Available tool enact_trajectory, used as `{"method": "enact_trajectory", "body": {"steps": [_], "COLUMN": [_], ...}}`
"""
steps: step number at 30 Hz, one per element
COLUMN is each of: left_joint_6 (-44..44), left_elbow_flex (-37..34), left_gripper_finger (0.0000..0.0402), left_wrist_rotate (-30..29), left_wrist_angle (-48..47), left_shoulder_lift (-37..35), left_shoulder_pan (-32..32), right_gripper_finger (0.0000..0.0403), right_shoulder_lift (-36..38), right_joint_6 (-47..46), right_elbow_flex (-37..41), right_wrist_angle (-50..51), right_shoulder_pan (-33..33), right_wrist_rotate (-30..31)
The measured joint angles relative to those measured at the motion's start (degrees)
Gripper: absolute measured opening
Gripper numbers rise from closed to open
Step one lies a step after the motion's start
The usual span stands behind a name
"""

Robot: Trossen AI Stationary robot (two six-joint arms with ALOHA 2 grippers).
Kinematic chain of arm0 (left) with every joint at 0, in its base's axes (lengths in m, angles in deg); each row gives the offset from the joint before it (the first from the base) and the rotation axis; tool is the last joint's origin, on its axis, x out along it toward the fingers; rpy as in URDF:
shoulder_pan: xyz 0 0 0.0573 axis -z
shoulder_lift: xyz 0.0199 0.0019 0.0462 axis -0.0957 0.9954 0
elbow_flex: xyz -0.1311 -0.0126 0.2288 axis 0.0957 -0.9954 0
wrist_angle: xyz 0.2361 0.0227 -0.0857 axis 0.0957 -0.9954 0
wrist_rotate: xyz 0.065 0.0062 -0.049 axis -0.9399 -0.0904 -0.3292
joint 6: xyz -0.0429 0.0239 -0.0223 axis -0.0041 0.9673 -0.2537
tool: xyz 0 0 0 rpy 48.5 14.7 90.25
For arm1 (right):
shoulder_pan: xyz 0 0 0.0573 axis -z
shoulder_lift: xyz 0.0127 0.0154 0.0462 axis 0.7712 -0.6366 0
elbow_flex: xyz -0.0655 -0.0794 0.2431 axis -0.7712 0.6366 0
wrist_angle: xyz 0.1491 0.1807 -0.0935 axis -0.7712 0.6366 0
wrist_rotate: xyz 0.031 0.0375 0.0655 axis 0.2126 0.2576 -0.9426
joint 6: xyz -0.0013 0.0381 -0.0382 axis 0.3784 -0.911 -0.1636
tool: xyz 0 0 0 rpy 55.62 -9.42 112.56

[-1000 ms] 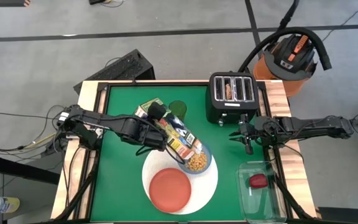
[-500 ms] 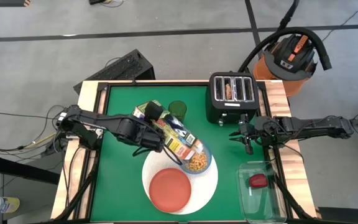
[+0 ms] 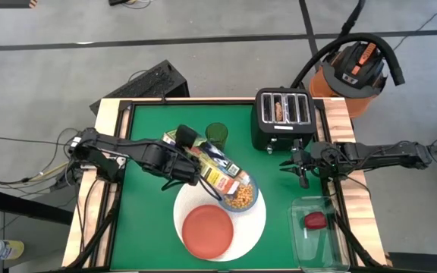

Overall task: Arrange a breakfast setting
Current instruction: Pour the cereal from the cereal box on the blue bowl

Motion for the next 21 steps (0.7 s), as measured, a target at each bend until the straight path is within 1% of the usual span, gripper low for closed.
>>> {"method": "enact_trajectory", "body": {"steps": [12, 21], "left_joint_6": [-9.5, -18.1], "left_elbow_flex": [0.0, 0.0], "left_gripper_finger": [0.0241, 0.0241], "left_wrist_rotate": [3.8, 4.3], "left_wrist_angle": [0.0, 0.9], "left_shoulder_lift": [-2.2, -5.3], "left_shoulder_pan": [0.0, 0.0], "right_gripper_finger": [0.0102, 0.0102], "right_shoulder_lift": [0.0, 0.0], "right_joint_6": [0.0, 0.0], "right_elbow_flex": [0.0, 0.0], "right_wrist_angle": [0.0, 0.0], "right_shoulder_pan": [0.0, 0.0], "right_wrist_rotate": [0.0, 0.0]}}
